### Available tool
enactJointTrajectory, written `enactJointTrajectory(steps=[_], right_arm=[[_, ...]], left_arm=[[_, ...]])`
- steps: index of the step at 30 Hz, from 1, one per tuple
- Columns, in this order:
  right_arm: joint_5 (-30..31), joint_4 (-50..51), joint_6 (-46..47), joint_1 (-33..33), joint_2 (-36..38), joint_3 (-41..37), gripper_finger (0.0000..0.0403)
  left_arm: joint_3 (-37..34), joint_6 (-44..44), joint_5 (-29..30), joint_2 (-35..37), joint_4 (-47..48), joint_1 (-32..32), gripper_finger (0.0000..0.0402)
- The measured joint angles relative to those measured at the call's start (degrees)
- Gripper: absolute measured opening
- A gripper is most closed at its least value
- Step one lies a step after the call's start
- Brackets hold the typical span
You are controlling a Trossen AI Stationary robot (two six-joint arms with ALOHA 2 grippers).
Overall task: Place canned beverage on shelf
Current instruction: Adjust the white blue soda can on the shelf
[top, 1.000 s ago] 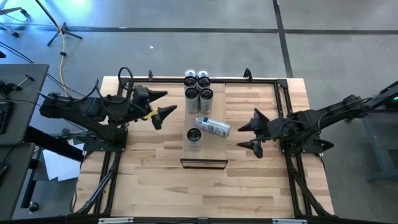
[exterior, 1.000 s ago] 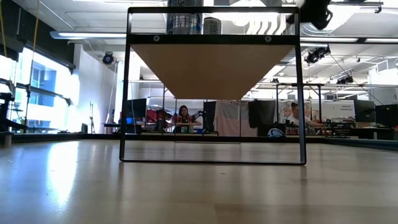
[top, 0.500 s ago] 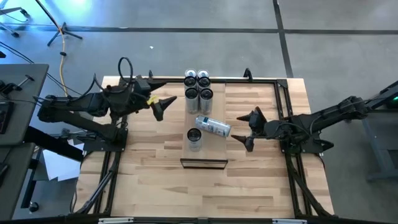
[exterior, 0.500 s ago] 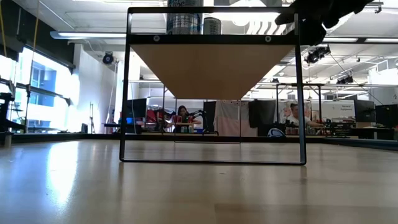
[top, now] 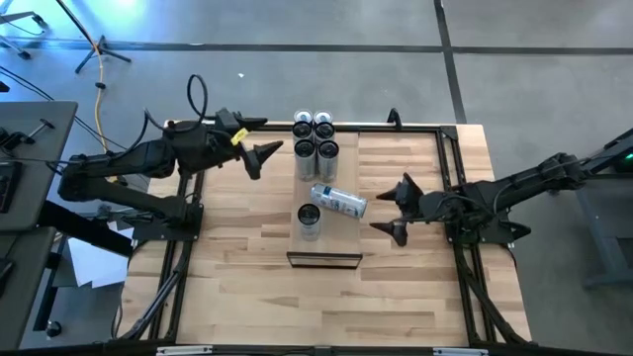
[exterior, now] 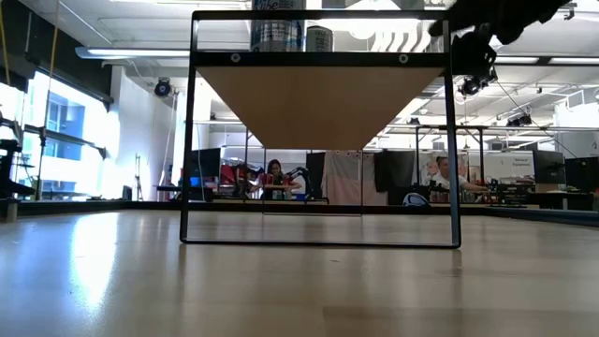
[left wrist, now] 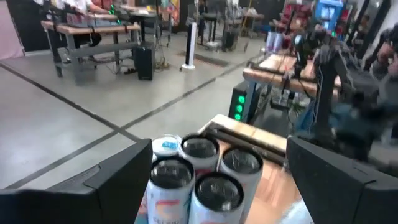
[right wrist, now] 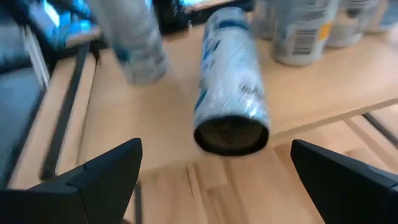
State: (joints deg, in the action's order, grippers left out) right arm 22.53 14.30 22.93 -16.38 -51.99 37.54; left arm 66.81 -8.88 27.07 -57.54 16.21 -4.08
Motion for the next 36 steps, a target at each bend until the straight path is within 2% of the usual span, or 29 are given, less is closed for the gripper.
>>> enactJointTrajectory(steps=[5, 8, 14, 18, 20, 23, 29, 36], right_arm=[[0.76, 0.74, -4.66, 0.72, -0.01, -0.42, 0.0397], [-0.15, -5.20, -8.28, 0.65, 1.67, -4.74, 0.0397], [0.61, -22.43, -10.39, 1.24, 14.33, -18.87, 0.0396], [-0.76, -25.82, -11.67, 2.41, 17.97, -23.27, 0.0396], [-2.24, -26.16, -11.42, 2.66, 17.43, -23.95, 0.0396], [-2.10, -32.03, -14.14, 2.69, 15.07, -24.17, 0.0396], [-2.37, -40.07, -17.07, 4.17, 7.00, -24.20, 0.0396], [-9.25, -51.89, -20.43, 6.76, -0.72, -24.22, 0.0396]], left_arm=[[0.05, -1.63, 0.54, -0.47, -2.44, -1.01, 0.0340], [0.04, -3.75, 0.66, -1.36, -2.74, -1.22, 0.0340], [0.04, -7.28, 0.68, -2.99, -2.96, -0.82, 0.0340], [0.04, -7.52, 1.03, -4.06, -3.38, -0.78, 0.0340], [0.04, -7.56, 1.29, -4.55, -4.29, -0.78, 0.0340], [0.03, -7.54, 1.34, -4.77, -4.70, -0.78, 0.0340], [0.02, -7.52, 1.99, -4.72, -5.63, -0.78, 0.0340], [0.02, -7.53, 2.00, -4.70, -5.89, -0.78, 0.0340]])
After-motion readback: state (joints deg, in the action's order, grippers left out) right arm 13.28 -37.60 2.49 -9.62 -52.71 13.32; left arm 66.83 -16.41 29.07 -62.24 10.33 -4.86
